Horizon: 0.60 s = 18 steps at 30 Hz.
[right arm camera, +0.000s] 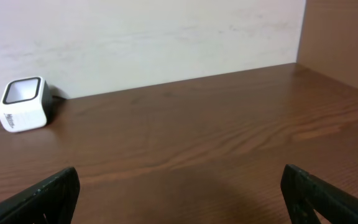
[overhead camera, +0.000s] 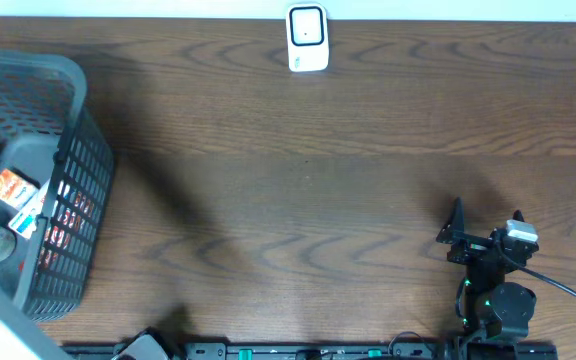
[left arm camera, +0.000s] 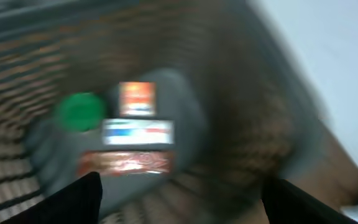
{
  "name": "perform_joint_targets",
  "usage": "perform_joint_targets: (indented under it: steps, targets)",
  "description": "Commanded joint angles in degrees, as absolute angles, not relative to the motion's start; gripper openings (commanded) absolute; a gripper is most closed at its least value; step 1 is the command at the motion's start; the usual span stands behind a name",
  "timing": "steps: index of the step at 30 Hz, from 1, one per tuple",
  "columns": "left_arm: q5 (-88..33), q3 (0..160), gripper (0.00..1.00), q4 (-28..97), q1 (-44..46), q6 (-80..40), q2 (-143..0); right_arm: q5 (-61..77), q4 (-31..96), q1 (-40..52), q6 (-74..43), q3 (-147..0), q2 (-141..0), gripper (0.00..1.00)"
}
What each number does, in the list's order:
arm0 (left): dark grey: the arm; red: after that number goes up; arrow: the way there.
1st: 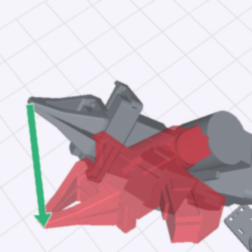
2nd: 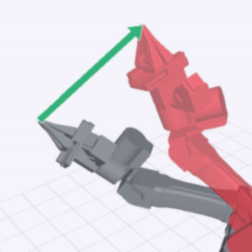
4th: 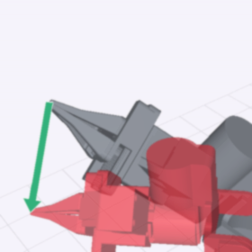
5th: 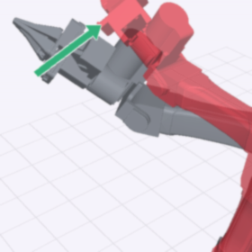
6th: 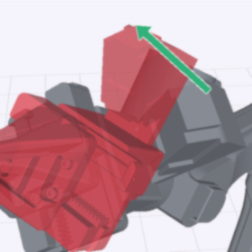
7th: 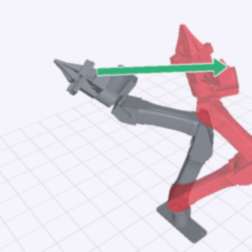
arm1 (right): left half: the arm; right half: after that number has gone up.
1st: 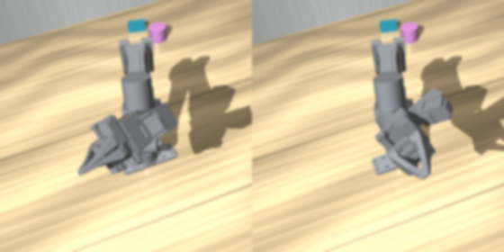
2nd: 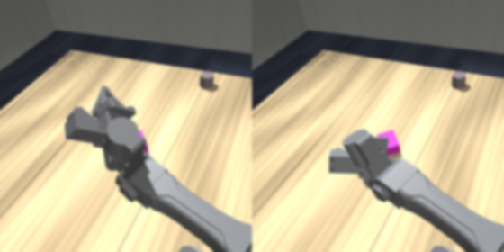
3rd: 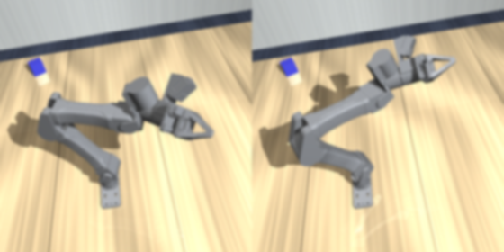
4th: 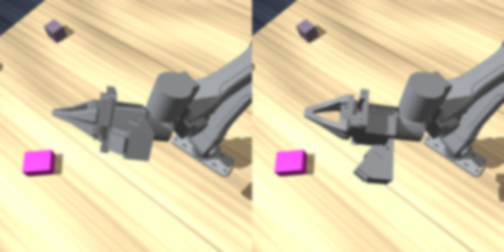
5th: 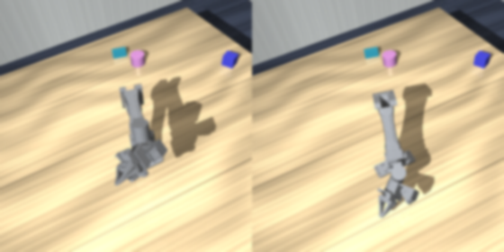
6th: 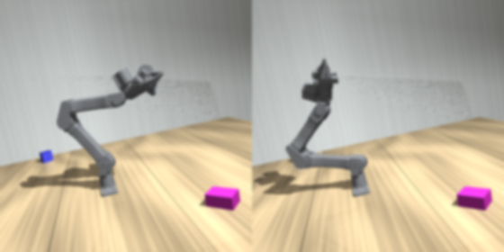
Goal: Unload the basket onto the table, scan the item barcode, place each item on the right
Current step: 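Reach the left gripper into the basket and grasp the green-capped container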
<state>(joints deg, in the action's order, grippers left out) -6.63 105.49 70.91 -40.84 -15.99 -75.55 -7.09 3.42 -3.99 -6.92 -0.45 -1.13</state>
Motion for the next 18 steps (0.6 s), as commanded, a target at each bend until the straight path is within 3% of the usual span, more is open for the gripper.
perform_joint_targets:
  steps: [1, 18]
  targets:
    - [-0.8, 104.29, 0.82, 71.29, -48.01, -21.76, -75.22, -7.01, 3.6, -3.66, -6.13, -0.32, -1.1, 0.99]
    - [13.45, 71.11, 0.83, 44.42, -49.17, -20.67, -78.3, -7.01, 3.6, -3.66, -6.13, -0.32, -1.1, 0.99]
